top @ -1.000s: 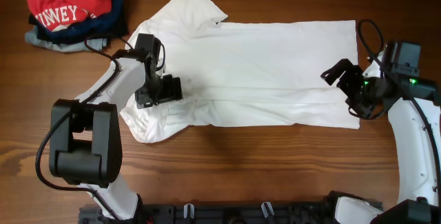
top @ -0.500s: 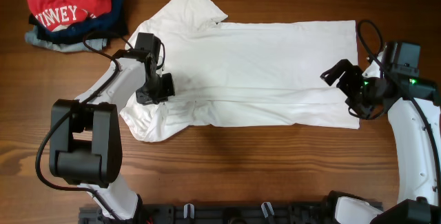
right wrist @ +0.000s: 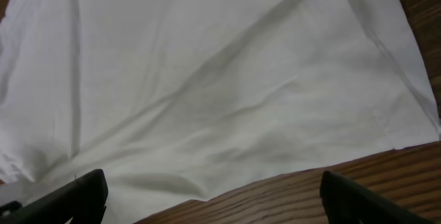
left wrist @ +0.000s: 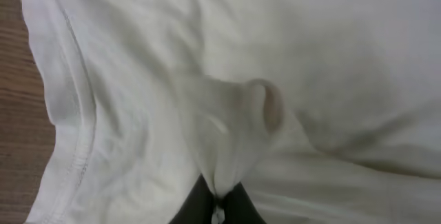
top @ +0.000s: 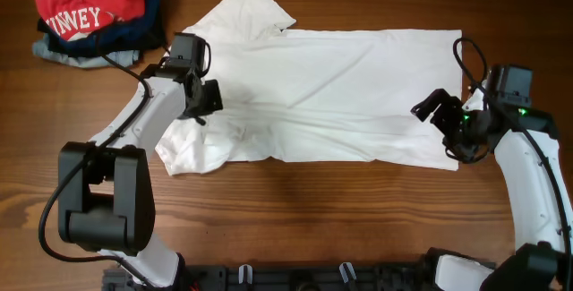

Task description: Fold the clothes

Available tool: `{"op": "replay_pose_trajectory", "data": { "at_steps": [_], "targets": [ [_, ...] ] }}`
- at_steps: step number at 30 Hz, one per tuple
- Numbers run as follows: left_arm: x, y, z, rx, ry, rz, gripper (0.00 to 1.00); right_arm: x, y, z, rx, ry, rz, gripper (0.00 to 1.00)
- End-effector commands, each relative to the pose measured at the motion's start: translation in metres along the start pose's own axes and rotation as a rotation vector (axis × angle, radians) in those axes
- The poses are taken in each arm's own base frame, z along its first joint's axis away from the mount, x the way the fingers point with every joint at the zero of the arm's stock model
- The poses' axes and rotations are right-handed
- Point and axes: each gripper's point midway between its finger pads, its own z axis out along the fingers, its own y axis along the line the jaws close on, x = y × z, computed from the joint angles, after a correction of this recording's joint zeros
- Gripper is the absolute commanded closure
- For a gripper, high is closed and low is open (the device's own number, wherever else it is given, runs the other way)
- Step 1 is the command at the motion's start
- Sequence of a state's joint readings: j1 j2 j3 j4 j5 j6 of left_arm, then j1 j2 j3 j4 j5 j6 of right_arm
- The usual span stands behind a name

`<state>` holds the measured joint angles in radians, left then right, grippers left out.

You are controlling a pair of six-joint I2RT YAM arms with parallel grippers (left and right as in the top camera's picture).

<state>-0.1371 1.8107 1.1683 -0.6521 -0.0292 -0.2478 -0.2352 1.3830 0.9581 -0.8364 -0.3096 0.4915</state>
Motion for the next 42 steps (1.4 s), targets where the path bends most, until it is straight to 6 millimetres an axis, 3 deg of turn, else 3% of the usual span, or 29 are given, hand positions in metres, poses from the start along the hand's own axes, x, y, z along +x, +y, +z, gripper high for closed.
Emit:
{"op": "replay_pose_trajectory", "data": {
  "at_steps": [1,2,3,5,6,8,9,10,12,14,15,16,18,19,27,30,34,38,42],
  "targets": [
    [-0.033,-0.005,-0.011,0.021,-0.14,-0.001,0.96,0.007,-0.012,0.013,0.055,0.051,0.008,0.01],
    [-0.042,-0.008,-0.012,0.033,-0.177,-0.002,0.94,0.01,-0.015,0.016,0.064,0.071,0.014,0.0],
    [-0.049,-0.01,-0.014,0.042,-0.204,-0.003,0.78,0.012,-0.017,0.019,0.072,0.087,0.016,0.01],
    [-0.051,-0.011,-0.014,0.044,-0.213,-0.003,0.33,0.014,-0.02,0.023,0.083,0.107,0.016,0.01],
    [-0.05,-0.01,-0.014,0.04,-0.21,-0.004,0.25,0.015,-0.021,0.024,0.086,0.114,0.018,0.0],
    [-0.042,-0.003,-0.015,0.01,-0.179,-0.005,0.0,0.017,-0.021,0.024,0.088,0.12,0.006,0.01],
    [-0.035,-0.001,-0.019,0.002,-0.155,-0.004,0.0,0.018,-0.022,0.024,0.092,0.128,0.004,0.04],
    [-0.026,0.002,-0.022,-0.008,-0.124,-0.006,0.0,0.021,-0.023,0.023,0.097,0.139,0.008,0.12],
    [0.003,0.012,-0.026,-0.043,-0.012,-0.045,0.05,0.026,-0.027,0.025,0.105,0.154,0.014,0.39],
    [0.031,0.021,-0.024,-0.083,0.1,-0.102,0.32,0.028,-0.03,0.03,0.108,0.15,0.017,0.8],
    [0.042,0.022,-0.024,-0.082,0.152,-0.111,0.55,0.029,-0.035,0.034,0.121,0.144,0.052,0.88],
    [0.051,0.019,-0.025,-0.067,0.191,-0.112,0.64,0.03,-0.038,0.038,0.132,0.14,0.091,0.93],
    [0.063,0.008,-0.028,0.0,0.25,-0.121,0.91,0.03,-0.042,0.047,0.135,0.141,0.094,0.93],
    [0.066,0.0,-0.028,0.043,0.272,-0.126,0.96,0.029,-0.044,0.053,0.14,0.148,0.097,0.93],
    [0.095,0.009,-0.008,0.029,0.32,-0.126,0.96,0.036,-0.072,0.104,0.223,0.252,0.201,0.96],
    [0.101,0.012,0.006,0.03,0.314,-0.134,0.96,0.031,-0.092,0.102,0.306,0.219,0.238,0.96],
    [0.103,0.036,0.023,-0.016,0.331,-0.192,0.96,0.022,-0.11,0.096,0.317,0.201,0.302,0.96],
    [0.106,0.061,0.022,-0.061,0.357,-0.256,0.94,0.007,-0.125,0.088,0.356,0.154,0.329,0.96],
    [0.119,0.069,0.015,-0.084,0.417,-0.278,0.93,-0.01,-0.125,0.075,0.397,0.125,0.326,0.96]
  ]
}}
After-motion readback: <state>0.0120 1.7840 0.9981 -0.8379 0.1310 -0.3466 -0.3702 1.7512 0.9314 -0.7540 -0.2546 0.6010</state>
